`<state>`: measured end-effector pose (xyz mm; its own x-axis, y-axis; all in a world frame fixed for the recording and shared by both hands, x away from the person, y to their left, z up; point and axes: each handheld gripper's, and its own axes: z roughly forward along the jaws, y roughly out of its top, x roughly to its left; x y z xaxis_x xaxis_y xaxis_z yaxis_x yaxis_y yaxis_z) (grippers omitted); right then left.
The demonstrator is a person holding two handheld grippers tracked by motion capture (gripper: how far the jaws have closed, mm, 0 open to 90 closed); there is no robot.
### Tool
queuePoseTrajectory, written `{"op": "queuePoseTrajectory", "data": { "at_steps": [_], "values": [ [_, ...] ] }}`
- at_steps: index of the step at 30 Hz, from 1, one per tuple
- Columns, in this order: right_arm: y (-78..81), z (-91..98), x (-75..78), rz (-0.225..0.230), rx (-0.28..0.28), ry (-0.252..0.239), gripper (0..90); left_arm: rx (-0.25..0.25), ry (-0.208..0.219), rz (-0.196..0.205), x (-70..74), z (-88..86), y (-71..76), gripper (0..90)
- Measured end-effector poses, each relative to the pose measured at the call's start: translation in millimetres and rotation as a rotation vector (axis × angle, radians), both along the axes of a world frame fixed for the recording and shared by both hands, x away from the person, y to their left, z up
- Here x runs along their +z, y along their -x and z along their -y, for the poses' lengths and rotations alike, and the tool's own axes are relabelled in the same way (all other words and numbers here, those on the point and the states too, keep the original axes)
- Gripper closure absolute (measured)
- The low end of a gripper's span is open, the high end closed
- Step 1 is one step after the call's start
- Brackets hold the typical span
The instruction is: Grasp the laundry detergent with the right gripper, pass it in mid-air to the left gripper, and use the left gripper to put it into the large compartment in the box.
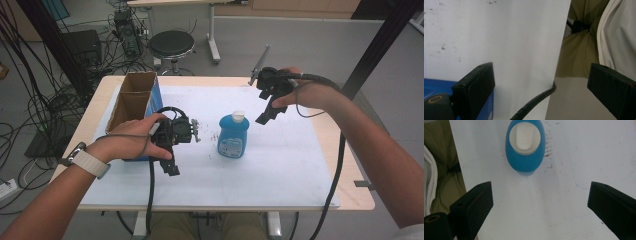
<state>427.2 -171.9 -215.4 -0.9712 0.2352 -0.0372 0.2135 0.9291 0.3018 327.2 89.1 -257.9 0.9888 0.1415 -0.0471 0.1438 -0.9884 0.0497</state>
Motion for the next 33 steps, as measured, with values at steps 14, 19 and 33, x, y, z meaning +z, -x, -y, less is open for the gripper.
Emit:
{"op": "queuePoseTrajectory", "data": {
  "at_steps": [14,19,33],
  "values": [
    [4.0,-0.4,0.2,0.008,-0.005,-0.009,4.3,0.008,0.01,0.007,1.3,-0.5,-0.2,8.1],
    [5.1,-1.1,-0.1,0.01,0.001,-0.014,4.4,0.01,0.013,0.007,1.1,-0.4,0.4,8.1],
    [6.4,3.2,-2.9,0.003,0.0,-0.038,4.7,0.012,0.012,0.005,0.8,-0.3,0.1,8.2]
  ]
}}
